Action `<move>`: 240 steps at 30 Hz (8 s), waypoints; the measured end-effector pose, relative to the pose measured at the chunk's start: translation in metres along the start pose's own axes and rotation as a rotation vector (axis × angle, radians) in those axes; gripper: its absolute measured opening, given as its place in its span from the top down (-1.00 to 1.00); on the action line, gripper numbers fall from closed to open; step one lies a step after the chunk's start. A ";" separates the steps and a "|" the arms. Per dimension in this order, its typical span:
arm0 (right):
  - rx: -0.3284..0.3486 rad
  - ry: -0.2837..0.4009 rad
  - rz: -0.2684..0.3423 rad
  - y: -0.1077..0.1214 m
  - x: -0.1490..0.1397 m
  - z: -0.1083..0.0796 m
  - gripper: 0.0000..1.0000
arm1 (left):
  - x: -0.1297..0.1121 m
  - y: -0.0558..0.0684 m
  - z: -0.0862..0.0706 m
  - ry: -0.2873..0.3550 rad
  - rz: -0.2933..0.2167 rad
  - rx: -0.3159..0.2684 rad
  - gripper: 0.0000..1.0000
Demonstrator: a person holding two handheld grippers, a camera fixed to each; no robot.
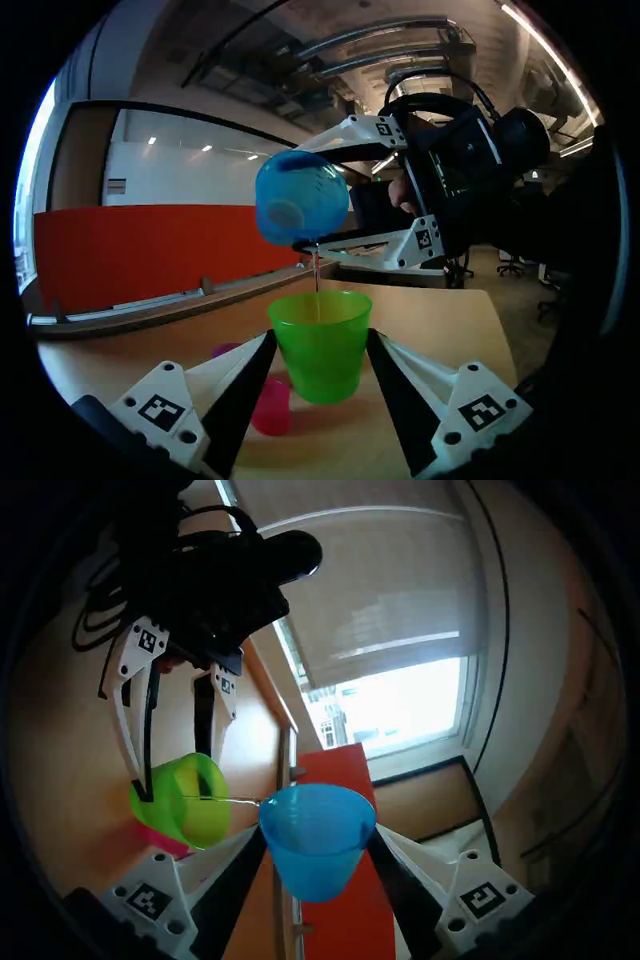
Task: Pour water
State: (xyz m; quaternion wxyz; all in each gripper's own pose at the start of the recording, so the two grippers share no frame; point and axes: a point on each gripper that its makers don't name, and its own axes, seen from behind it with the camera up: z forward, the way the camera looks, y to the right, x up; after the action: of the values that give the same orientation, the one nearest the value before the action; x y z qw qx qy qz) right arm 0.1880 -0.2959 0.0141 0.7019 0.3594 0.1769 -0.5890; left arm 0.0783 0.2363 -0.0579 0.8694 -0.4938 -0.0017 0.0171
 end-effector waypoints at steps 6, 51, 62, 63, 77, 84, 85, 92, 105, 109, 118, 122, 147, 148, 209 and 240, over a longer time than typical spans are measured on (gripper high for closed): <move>0.002 0.001 -0.013 0.000 0.001 0.000 -0.78 | 0.002 -0.001 -0.001 0.002 -0.002 0.001 -0.63; 0.004 -0.002 -0.183 -0.004 0.006 -0.004 -0.76 | 0.005 0.001 -0.005 0.017 -0.008 -0.003 -0.62; -0.003 0.000 -0.215 -0.004 0.011 -0.009 -0.77 | 0.005 0.000 -0.003 0.015 -0.005 -0.001 -0.63; -0.004 -0.001 -0.219 -0.004 0.011 -0.009 -0.76 | 0.005 0.000 -0.003 0.016 -0.005 -0.002 -0.63; -0.007 -0.002 -0.264 -0.005 0.012 -0.012 -0.77 | 0.006 0.000 -0.001 0.018 -0.005 -0.004 -0.62; -0.014 0.000 -0.289 -0.004 0.015 -0.012 -0.78 | 0.008 0.000 -0.001 0.019 -0.006 -0.004 -0.62; -0.015 0.000 -0.294 -0.004 0.015 -0.012 -0.78 | 0.008 0.000 -0.001 0.019 -0.005 -0.005 -0.62; -0.023 -0.005 -0.337 -0.003 0.013 -0.012 -0.78 | 0.008 0.000 -0.001 0.020 -0.004 -0.006 -0.63; -0.037 0.001 -0.202 0.000 0.010 -0.010 -0.77 | 0.009 0.001 -0.002 0.019 0.001 -0.005 -0.62; -0.056 -0.002 -0.040 0.002 0.004 -0.014 -0.78 | 0.010 0.000 -0.004 0.020 0.002 -0.002 -0.63; -0.071 -0.004 0.378 -0.012 -0.010 -0.027 -0.77 | 0.010 0.000 -0.006 0.016 0.003 0.004 -0.63; -0.070 -0.008 0.545 -0.023 -0.018 -0.031 -0.77 | 0.011 0.000 -0.006 0.014 0.004 0.007 -0.62; 0.054 0.010 1.136 -0.067 -0.032 -0.045 -0.77 | 0.003 -0.004 -0.013 -0.025 0.021 0.018 -0.63; 0.057 0.008 1.144 -0.068 -0.032 -0.045 -0.77 | 0.003 -0.005 -0.013 -0.026 0.021 0.018 -0.63; 0.342 -0.100 1.172 -0.173 -0.046 -0.047 -0.78 | -0.077 -0.013 -0.028 -0.304 0.048 -0.029 -0.63; 0.506 -0.173 1.121 -0.224 -0.059 -0.037 -0.78 | -0.114 -0.017 -0.034 -0.475 0.083 -0.090 -0.62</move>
State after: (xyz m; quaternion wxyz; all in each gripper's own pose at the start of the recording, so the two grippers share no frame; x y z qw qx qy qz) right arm -0.0338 -0.2387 -0.0381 0.8092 0.5039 -0.2415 -0.1815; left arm -0.0341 0.1944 -0.0589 0.8204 -0.5136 -0.1867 0.1683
